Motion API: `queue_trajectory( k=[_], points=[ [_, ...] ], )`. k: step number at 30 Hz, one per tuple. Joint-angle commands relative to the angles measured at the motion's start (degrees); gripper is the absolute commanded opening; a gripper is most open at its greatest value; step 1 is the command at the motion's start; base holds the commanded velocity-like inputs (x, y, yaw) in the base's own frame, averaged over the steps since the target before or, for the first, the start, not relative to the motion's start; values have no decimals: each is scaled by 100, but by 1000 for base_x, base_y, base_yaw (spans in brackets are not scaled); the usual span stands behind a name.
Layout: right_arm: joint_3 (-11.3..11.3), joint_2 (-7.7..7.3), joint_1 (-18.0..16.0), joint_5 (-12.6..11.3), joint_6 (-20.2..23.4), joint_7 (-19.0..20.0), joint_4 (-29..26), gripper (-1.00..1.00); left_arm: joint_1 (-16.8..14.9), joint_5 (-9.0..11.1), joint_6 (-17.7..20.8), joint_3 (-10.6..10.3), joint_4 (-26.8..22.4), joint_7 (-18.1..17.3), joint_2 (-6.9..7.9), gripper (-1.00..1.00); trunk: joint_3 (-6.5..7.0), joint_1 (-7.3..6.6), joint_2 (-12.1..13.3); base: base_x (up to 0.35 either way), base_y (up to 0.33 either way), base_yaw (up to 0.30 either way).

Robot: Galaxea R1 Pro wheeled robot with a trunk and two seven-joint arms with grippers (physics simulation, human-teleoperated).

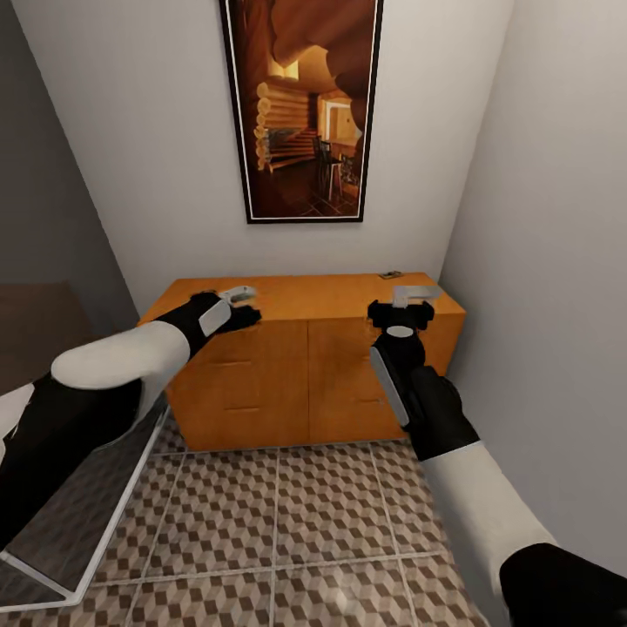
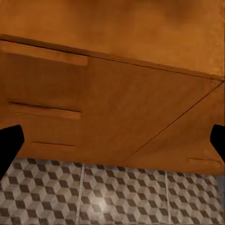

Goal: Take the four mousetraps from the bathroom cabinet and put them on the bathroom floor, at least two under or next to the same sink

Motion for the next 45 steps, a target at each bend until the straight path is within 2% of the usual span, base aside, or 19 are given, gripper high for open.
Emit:
queue_trajectory(
  k=[1, 2, 6, 7, 11, 17, 20, 27, 36, 45],
  points=[
    [-95, -6, -188, -65, 89, -51, 34, 100, -216, 65, 95, -31, 16, 18, -4, 100, -8, 0, -4, 0, 0, 0],
    [-256, -13, -436, -93, 174, -65, 98, 100, -479, 73, 194, -17, 26, 20, 2, 100, -8, 0, -4, 0, 0, 0],
    [-590, -21, -967, -127, 291, -87, 316, 100, -1049, 82, 435, -3, 37, 22, 42, 100, -8, 0, -4, 0, 0, 0],
    [-707, -26, -1284, -132, 331, -93, 465, 100, -1385, 81, 700, 1, 46, 28, 56, 100, -8, 0, -4, 0, 0, 0],
    [-717, -9, -1527, -117, 361, -88, 555, 100, -1702, 72, 958, -5, 44, 152, 56, 100, -8, 0, -4, 0, 0, 0],
    [-623, -2, -1576, -118, 361, -85, 562, 100, -1735, 61, 963, -15, 25, 500, 61, 100, -8, 0, -4, 0, 0, 0],
    [-605, 0, -1581, -127, 361, -84, 609, 100, -1626, 58, 942, -20, -4, 603, 65, 100, -8, 0, -4, 0, 0, 0],
    [-603, -17, -1569, -134, 350, -72, 841, 100, -1514, 60, 915, -20, -10, 613, 89, 100, -8, 0, -4, 0, 0, 0],
    [-594, -16, -1535, -114, 351, -62, 878, 100, -1480, 56, 910, -22, -44, 633, 89, 100, -8, 0, -4, 8, 0, 0],
    [-590, 7, -1373, -124, 360, -55, 886, 100, -1465, 48, 968, -24, -56, 633, 81, 100, -8, 0, -4, 253, 0, 0]
  ],
)
